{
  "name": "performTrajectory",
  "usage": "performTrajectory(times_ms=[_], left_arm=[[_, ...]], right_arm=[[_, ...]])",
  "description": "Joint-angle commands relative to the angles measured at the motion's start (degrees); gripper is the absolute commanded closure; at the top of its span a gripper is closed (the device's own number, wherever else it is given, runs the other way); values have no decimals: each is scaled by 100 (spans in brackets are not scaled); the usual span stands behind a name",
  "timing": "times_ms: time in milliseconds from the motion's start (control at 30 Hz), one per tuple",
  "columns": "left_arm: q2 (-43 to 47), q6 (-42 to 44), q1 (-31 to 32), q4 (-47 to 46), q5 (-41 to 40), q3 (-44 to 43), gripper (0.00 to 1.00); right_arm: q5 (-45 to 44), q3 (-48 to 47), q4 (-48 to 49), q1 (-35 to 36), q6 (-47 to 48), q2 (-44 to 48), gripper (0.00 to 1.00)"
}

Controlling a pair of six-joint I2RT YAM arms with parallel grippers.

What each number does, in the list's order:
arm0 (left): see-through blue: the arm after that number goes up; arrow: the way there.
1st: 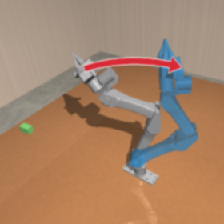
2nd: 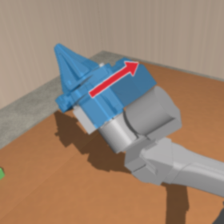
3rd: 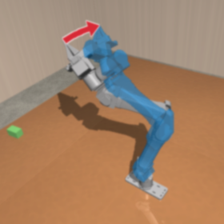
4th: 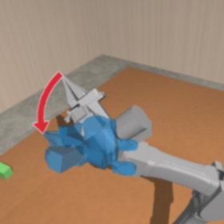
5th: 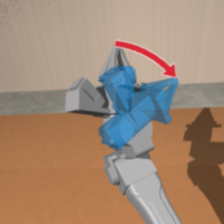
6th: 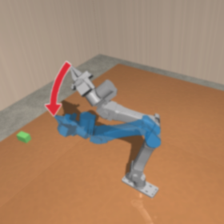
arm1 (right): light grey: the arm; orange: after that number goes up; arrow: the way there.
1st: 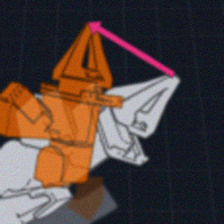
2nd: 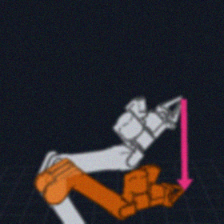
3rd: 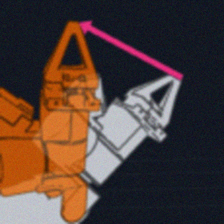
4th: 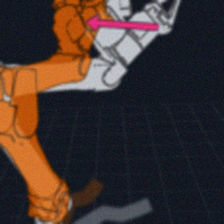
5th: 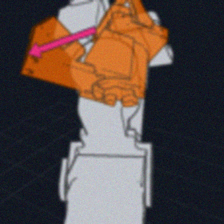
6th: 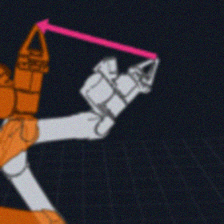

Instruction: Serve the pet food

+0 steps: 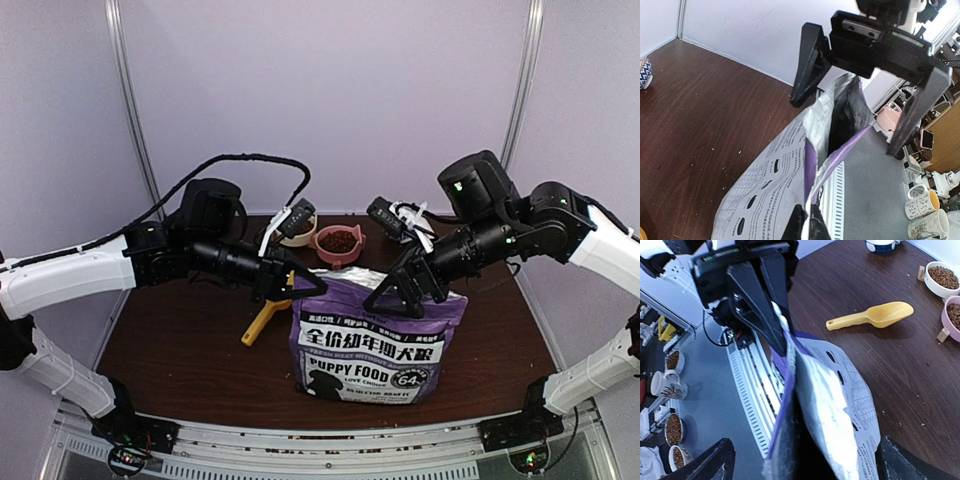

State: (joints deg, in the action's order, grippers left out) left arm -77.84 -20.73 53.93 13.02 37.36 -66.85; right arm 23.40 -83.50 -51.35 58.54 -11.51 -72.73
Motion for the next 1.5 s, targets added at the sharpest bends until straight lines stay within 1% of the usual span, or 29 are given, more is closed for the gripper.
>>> performTrajectory(times_ms=[0, 67, 100, 200, 233, 300, 333, 367, 467, 533, 600, 633, 667, 700, 733, 800, 867, 933, 1033, 1100, 1133, 1200, 1233, 1267, 1300, 1367, 1400, 1433, 1467], left_arm=[[-35, -1, -67, -514, 104, 19, 100], [-46, -1, -75, -519, 127, 20, 100], [-47, -1, -82, -531, 163, 27, 100], [-31, 22, -108, -647, 394, 94, 100], [-11, 41, -125, -691, 492, 144, 94], [41, 136, -158, -714, 643, 265, 78], [74, 196, -175, -683, 689, 321, 74], [100, 273, -191, -627, 718, 363, 72], [173, 416, -224, -500, 750, 452, 72], [239, 394, -240, -586, 749, 517, 74], [294, 350, -249, -748, 802, 564, 72], [324, 333, -249, -828, 805, 585, 75], [359, 319, -251, -906, 804, 606, 82], [373, 316, -252, -962, 807, 622, 92], [375, 315, -252, -1008, 821, 634, 100], [371, 308, -250, -1117, 919, 667, 100], [366, 303, -252, -1206, 995, 684, 100], [366, 327, -252, -1221, 1013, 682, 100], [375, 374, -252, -1230, 1067, 670, 100], [375, 393, -251, -1227, 1084, 659, 100], [375, 409, -252, -1216, 1096, 645, 100], [395, 429, -259, -1154, 1077, 620, 100], [412, 429, -275, -1130, 1040, 613, 92], [443, 430, -296, -1112, 1010, 623, 83], [478, 430, -330, -1113, 983, 647, 76], [558, 414, -398, -1133, 931, 722, 72], [586, 412, -422, -1148, 909, 746, 72], [602, 419, -439, -1149, 897, 752, 78], [599, 427, -443, -1149, 907, 752, 87]], right_arm=[[-779, -117, -597, 159, 318, -312, 3], [-1090, -270, -727, 307, 373, -475, 9], [-1261, -342, -775, 367, 404, -519, 17], [-1417, -442, -726, 412, 435, -548, 56], [-1419, -416, -651, 414, 454, -514, 69], [-1366, -328, -514, 407, 473, -428, 90], [-1345, -303, -495, 412, 476, -407, 98], [-1302, -291, -484, 404, 484, -401, 100], [-1046, -280, -513, 404, 493, -440, 100], [-873, -265, -505, 403, 493, -473, 100], [-770, -264, -474, 410, 483, -502, 100], [-736, -271, -456, 405, 478, -516, 100], [-720, -284, -411, 410, 462, -529, 99], [-688, -302, -371, 404, 443, -546, 92], [-638, -313, -308, 410, 433, -576, 84], [-505, -359, -146, 404, 407, -636, 68], [-413, -432, 6, 405, 407, -729, 58], [-332, -564, 105, 411, 448, -878, 53], [-248, -804, 177, 405, 526, -1118, 52], [-232, -930, 231, 404, 579, -1249, 56], [-226, -987, 243, 404, 601, -1297, 62], [-228, -1085, 228, 404, 643, -1366, 85], [-232, -1107, 209, 403, 660, -1383, 95], [-231, -1110, 184, 399, 673, -1392, 100], [-239, -1108, 160, 395, 685, -1387, 100], [-239, -1063, 148, 387, 685, -1372, 100], [-227, -1036, 166, 387, 677, -1360, 100], [-210, -1014, 192, 386, 673, -1346, 100], [-186, -996, 214, 378, 654, -1335, 100]])
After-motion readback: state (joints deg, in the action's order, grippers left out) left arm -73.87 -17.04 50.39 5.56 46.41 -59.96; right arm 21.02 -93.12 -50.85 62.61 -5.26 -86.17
